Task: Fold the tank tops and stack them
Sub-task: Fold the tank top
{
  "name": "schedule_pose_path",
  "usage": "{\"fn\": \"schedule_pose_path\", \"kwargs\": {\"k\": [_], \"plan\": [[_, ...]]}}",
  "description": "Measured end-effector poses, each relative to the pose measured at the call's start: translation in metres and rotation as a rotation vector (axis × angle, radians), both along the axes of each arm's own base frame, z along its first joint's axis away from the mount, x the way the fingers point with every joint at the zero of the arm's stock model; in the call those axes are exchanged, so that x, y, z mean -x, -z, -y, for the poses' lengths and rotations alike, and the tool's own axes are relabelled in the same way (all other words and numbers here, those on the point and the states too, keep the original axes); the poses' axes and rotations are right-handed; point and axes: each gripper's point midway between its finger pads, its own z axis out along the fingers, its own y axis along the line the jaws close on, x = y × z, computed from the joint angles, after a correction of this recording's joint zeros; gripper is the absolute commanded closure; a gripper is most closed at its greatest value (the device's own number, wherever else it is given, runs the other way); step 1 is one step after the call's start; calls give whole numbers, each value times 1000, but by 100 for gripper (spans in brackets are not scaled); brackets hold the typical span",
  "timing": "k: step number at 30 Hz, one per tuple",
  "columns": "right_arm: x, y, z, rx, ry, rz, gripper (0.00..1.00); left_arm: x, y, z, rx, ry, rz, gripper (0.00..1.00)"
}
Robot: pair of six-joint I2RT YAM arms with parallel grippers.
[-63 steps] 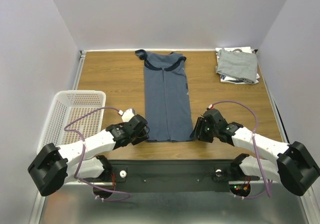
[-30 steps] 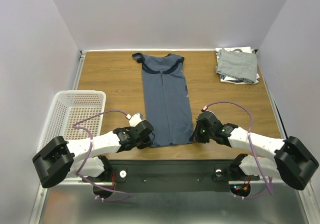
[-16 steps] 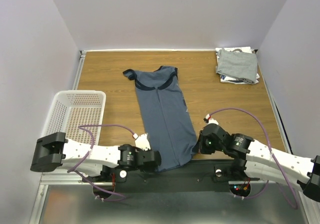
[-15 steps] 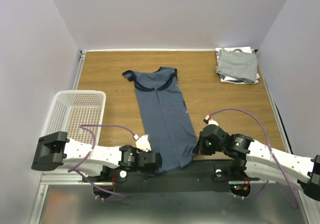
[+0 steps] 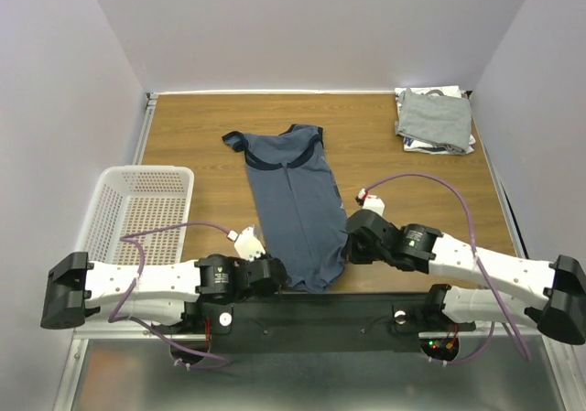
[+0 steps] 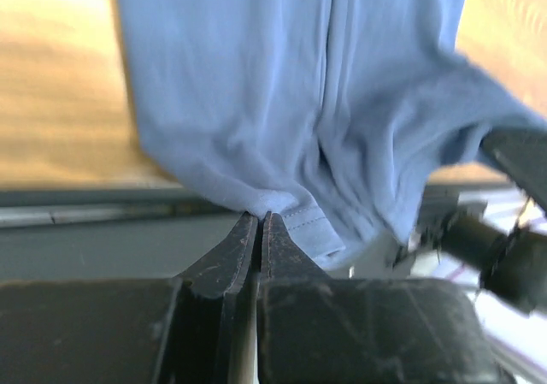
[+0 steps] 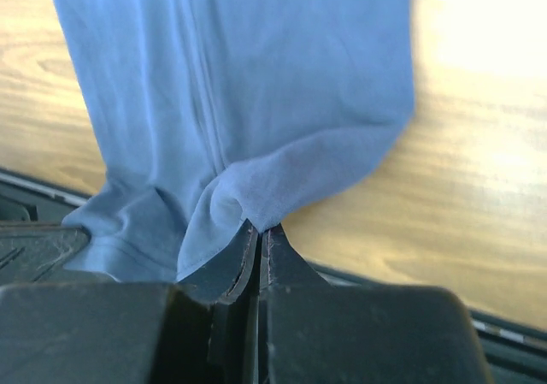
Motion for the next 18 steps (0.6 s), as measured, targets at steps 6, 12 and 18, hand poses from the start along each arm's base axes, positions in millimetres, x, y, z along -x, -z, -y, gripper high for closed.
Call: {"fn": "schedule_pose_path", "kwargs": {"k": [6,12,18], "plan": [[-24,-1,-14,56,-10,40,100,-43,-2,-15,-40,-80,68,100],[-66,-10,-13,72,38,89,100,-82,-9,-30,-71,-135,144,100],[-97,-22,-25,67,43,145,100,-114,-11,-41,-110,-169,203,100]]}}
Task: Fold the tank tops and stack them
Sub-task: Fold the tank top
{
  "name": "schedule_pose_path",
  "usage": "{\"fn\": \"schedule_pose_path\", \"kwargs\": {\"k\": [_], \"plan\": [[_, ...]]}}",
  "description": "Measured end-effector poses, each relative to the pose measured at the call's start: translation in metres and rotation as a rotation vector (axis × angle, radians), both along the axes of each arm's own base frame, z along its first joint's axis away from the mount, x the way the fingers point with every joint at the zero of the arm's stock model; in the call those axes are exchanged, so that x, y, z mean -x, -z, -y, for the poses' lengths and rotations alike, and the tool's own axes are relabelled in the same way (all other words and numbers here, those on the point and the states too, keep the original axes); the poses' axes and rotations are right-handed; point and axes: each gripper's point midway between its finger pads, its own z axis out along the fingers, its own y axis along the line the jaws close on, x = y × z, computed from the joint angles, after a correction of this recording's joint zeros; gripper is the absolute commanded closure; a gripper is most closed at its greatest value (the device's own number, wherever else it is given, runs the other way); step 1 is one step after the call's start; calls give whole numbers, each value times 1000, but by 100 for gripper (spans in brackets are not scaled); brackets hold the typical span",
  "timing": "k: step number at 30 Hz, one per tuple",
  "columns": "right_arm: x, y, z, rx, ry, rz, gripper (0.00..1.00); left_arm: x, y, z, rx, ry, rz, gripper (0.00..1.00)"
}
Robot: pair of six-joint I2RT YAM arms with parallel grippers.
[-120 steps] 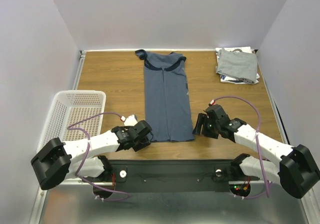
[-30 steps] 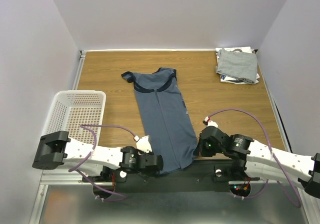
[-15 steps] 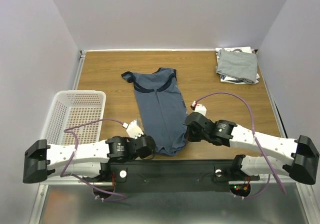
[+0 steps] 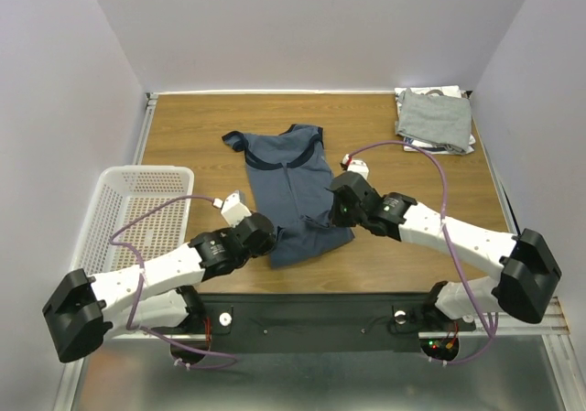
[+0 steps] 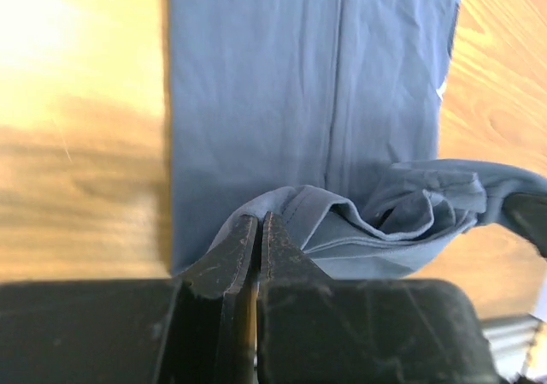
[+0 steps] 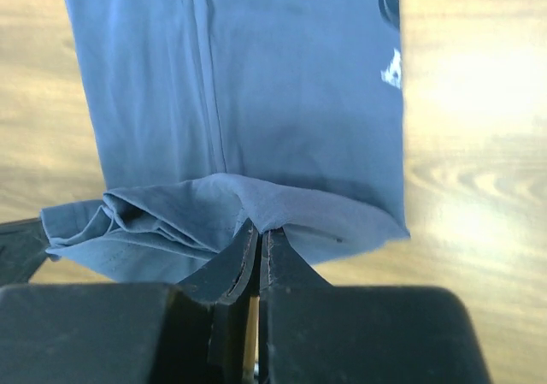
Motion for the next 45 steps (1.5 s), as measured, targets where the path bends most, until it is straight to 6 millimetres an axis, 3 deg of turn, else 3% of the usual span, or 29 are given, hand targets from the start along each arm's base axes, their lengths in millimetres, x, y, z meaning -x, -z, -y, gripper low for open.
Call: {"fn": "schedule_pose_path", "kwargs": {"k": [9,16,20,26,34,45], "plan": [[-50,7,-3,36,33,28,100,-51,-5,-16,-73,-58,51,100],[-91,-5,-14,13,43,68,100,-89,-19,-21,-105,-82,94,100],[-112,-5,-21,0,45,75,100,-105,-14,-28,-123,-96,90,100],[-129,15,-25,8,40,42,100,-121,1,-44,-148,-116,57,100],[-151,38,-30,7,39,6,100,-149,6,-52,-155,-118,50,100],[-163,29,-36,-21,41,30,99,-169,5,-51,-143,-88,57,100]]}}
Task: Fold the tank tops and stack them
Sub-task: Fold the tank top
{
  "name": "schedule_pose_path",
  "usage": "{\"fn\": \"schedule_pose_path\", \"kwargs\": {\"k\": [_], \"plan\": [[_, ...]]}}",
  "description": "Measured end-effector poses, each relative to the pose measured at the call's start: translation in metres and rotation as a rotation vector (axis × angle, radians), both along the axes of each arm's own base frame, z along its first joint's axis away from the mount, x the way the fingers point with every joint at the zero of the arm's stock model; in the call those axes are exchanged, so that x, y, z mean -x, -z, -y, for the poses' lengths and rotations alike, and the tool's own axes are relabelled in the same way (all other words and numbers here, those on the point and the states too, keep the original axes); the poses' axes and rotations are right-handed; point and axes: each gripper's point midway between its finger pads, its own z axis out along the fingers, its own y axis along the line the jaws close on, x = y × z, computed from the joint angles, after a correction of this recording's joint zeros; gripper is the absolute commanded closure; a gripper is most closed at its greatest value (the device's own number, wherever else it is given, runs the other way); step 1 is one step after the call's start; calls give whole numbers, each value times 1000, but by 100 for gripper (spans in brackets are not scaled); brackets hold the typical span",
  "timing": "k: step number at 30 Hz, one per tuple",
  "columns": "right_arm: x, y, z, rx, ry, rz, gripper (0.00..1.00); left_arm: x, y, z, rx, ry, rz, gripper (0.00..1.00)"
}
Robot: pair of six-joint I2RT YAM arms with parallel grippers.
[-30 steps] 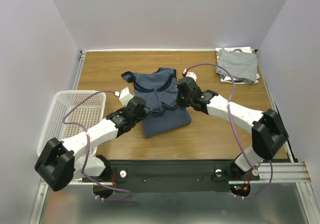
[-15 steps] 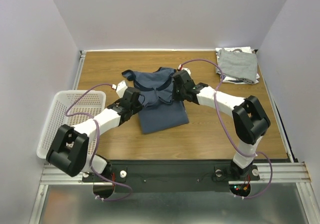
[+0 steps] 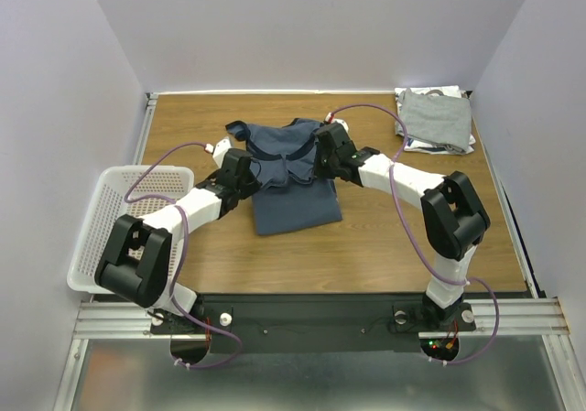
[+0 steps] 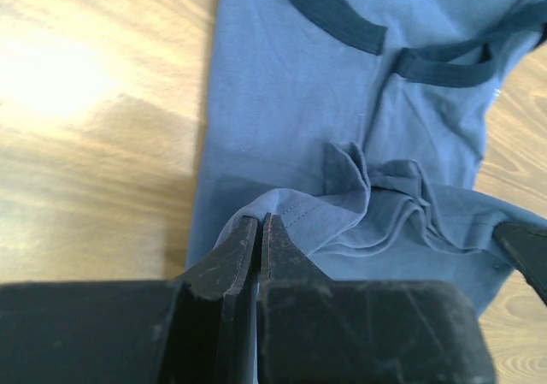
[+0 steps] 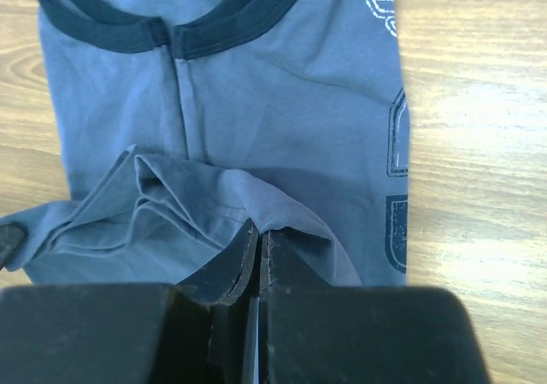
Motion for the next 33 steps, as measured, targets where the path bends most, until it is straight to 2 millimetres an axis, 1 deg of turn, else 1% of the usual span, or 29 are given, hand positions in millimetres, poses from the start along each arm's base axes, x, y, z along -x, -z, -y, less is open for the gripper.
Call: {"fn": "schedule_pose_path", "kwargs": {"k": [4,10,13,18,21,23,26,28,29,30,31,32,33], "plan": [[-1,-2,-1,-5,0,7,100,-6,-7,7,19,27,23,100],[-2,-2,-1,-6,1,8,100,-5,-11,9,19,50,31,100],[-2,-6,-2,-10,1,14,99,-9,-20,11,24,60,50,100],[-11,-23,-5,-33,4,49,100,-23,-42,12,39,61,96,100],[-19,-36,-7,-50,9,75,100,-31,-53,9,50,49,118,100],[-23,-41,-7,-56,12,85,100,-35,-57,7,53,42,127,100],[-31,-45,-7,-65,21,97,100,-45,-57,4,53,28,125,100],[-36,-42,-7,-65,26,94,100,-53,-49,3,49,20,108,100],[-39,-39,-7,-63,28,90,93,-57,-42,2,45,16,94,100],[-43,-35,-7,-61,32,84,85,-61,-35,1,42,13,78,89],[-46,-32,-8,-60,31,80,76,-64,-27,-1,39,9,59,84],[-50,-26,-9,-60,31,73,57,-67,-20,-2,36,5,45,79],[-53,-19,-8,-58,36,65,48,-72,-8,-4,31,-2,21,71]]}}
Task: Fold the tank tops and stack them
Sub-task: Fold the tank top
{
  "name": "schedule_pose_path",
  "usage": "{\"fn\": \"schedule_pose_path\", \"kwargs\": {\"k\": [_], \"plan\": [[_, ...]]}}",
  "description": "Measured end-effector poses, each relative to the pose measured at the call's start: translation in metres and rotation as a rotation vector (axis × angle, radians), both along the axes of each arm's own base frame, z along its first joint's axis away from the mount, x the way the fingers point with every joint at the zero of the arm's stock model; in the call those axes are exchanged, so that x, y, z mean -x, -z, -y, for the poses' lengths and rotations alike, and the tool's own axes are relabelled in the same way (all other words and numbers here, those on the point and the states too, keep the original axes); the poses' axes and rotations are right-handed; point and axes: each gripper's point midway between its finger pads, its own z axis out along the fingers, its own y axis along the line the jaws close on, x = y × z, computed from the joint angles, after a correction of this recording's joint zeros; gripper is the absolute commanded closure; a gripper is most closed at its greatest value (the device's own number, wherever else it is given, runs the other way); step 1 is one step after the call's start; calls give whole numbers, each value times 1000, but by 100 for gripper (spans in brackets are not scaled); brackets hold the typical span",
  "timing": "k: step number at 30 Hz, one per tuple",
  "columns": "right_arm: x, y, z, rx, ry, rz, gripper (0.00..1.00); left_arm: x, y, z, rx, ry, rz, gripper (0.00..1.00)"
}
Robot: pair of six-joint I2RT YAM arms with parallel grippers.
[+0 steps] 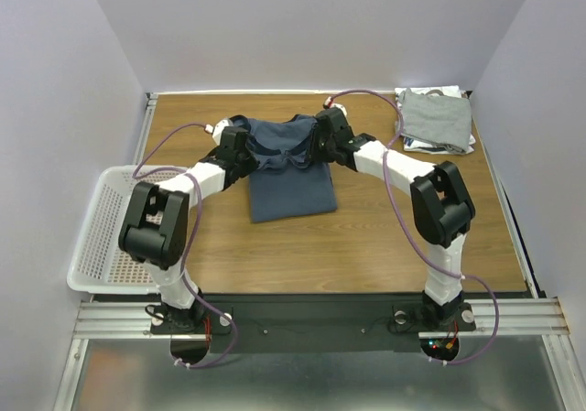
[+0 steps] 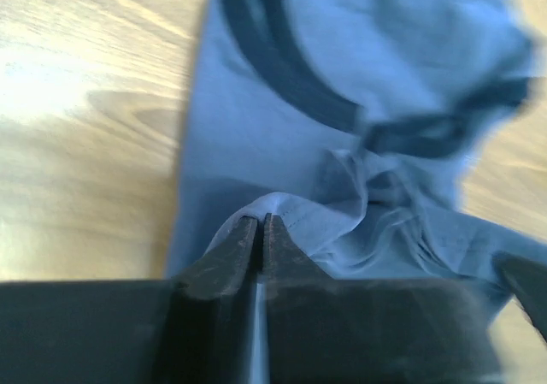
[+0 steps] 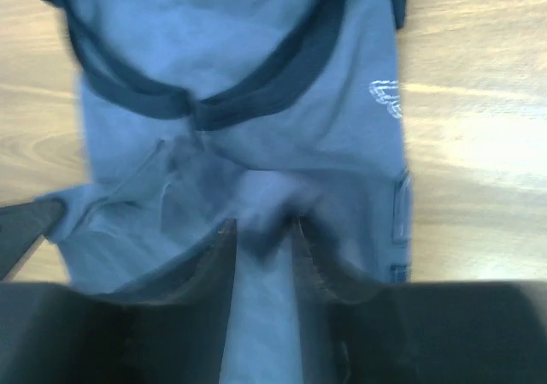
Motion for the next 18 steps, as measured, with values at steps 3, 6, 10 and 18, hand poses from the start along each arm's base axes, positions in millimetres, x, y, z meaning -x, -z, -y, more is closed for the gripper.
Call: {"fn": "schedule_pose_path", "kwargs": {"k": [3,6,10,18], "plan": [[-5,18,3,14,4,-30,25,-6,32,-6,-3,-4,-64,51],[-8,27,7,24,13,-45,15,-6,48,-10,7,-4,-101,33],[-15,18,7,19,16,-20,14,-15,33,-12,17,-1,-63,30],[-4,8,13,13,12,-8,35,-21,-37,-18,21,-25,85,44]]}}
